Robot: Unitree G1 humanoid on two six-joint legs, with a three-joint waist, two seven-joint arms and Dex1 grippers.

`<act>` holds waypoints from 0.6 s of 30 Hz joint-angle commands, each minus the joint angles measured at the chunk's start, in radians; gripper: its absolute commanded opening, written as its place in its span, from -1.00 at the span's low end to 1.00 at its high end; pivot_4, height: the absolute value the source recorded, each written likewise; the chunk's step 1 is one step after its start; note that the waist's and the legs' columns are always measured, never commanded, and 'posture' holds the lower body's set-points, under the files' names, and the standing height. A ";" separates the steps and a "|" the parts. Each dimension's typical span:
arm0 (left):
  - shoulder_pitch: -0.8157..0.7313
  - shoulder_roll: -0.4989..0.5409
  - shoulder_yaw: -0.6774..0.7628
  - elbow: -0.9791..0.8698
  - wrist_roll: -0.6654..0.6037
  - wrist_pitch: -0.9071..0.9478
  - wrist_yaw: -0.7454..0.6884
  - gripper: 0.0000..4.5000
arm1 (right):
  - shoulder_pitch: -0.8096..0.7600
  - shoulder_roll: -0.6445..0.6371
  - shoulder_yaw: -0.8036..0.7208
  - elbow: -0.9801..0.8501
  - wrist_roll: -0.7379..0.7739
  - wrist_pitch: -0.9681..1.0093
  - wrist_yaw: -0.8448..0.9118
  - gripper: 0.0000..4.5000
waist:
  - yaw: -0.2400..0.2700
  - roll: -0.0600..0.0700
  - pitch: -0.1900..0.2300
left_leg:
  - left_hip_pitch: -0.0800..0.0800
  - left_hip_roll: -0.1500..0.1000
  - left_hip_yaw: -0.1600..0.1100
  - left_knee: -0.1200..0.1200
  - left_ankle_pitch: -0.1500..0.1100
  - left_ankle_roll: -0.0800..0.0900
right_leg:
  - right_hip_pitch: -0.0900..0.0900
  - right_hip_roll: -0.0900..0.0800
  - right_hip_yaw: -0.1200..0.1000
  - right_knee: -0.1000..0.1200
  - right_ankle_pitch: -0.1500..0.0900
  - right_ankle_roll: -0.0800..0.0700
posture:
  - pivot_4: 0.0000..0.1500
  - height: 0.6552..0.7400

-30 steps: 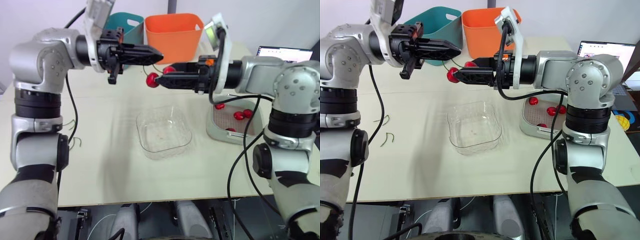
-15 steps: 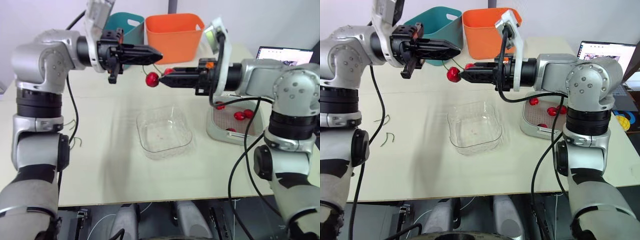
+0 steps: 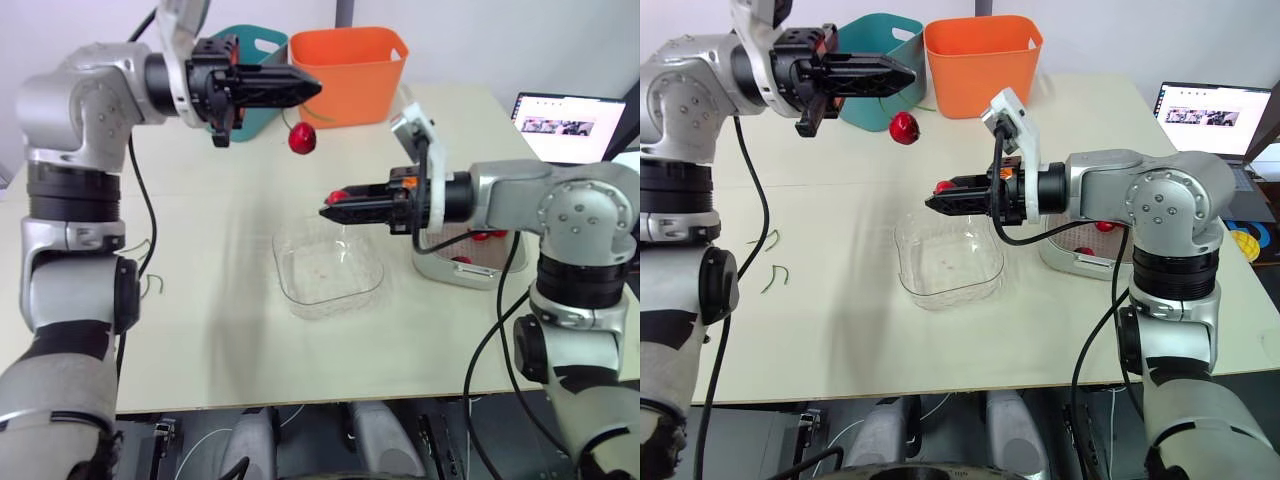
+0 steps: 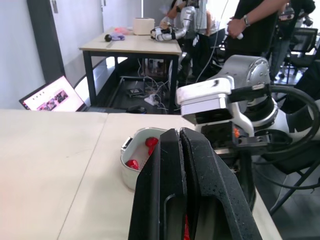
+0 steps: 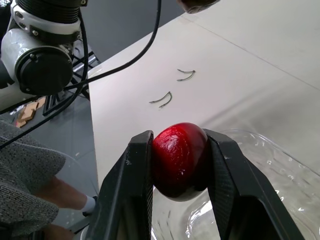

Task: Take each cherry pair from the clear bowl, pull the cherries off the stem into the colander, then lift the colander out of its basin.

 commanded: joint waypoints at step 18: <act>0.208 -0.027 -0.089 -0.105 0.133 -0.152 0.014 -1.00 | 0.373 -0.552 0.040 0.099 -0.406 -0.436 0.191 -0.42 | -0.003 0.000 0.000 | 0.002 0.000 0.003 0.000 0.000 0.000 | 0.000 0.000 0.003 0.000 -0.002 -0.001 | 1.00 1.00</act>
